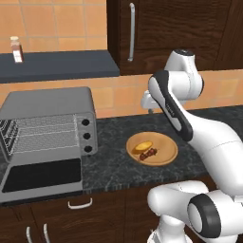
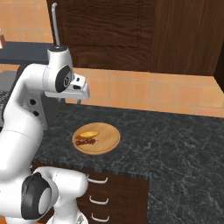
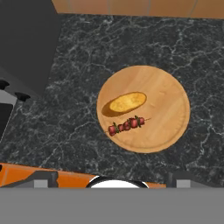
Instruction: Pick up the kebab skewer and baguette bread, and place them inside the toaster oven. Close the toaster oven door and start by setting the timer.
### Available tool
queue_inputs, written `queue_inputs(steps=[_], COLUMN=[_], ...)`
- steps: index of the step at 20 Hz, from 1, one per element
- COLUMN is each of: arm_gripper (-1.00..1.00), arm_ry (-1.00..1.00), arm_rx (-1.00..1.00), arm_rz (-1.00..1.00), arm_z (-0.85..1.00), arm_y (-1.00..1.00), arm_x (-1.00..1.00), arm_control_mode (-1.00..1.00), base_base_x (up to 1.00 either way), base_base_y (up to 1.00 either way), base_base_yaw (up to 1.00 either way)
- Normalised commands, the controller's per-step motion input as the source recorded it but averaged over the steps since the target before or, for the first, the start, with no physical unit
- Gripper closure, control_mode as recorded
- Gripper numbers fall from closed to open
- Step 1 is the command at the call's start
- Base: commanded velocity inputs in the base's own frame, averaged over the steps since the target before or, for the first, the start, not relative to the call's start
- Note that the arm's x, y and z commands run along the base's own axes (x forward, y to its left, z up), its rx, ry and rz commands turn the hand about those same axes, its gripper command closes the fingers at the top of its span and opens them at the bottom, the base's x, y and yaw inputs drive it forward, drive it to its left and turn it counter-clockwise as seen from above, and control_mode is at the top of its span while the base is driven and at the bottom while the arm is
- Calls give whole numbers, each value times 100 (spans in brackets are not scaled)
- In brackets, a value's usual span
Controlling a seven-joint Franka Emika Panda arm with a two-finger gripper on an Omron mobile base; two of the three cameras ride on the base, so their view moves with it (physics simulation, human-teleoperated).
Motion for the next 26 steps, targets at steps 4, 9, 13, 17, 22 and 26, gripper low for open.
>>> queue_inputs(steps=[4, 9, 13, 17, 22, 26], arm_gripper=[-100, -100, -100, -100, -100, -100], arm_ry=[0, 0, 0, 0, 0, 0], arm_rx=[0, 0, 0, 0, 0, 0], arm_rz=[0, 0, 0, 0, 0, 0], arm_z=[0, 0, 0, 0, 0, 0], arm_y=[0, 0, 0, 0, 0, 0], arm_x=[0, 0, 0, 0, 0, 0], arm_control_mode=[100, 100, 100, 100, 100, -100], base_base_x=[0, 0, 0, 0, 0, 0], base_base_y=[55, 57, 43, 2, 0, 0], base_base_yaw=[0, 0, 0, 0, 0, 0])
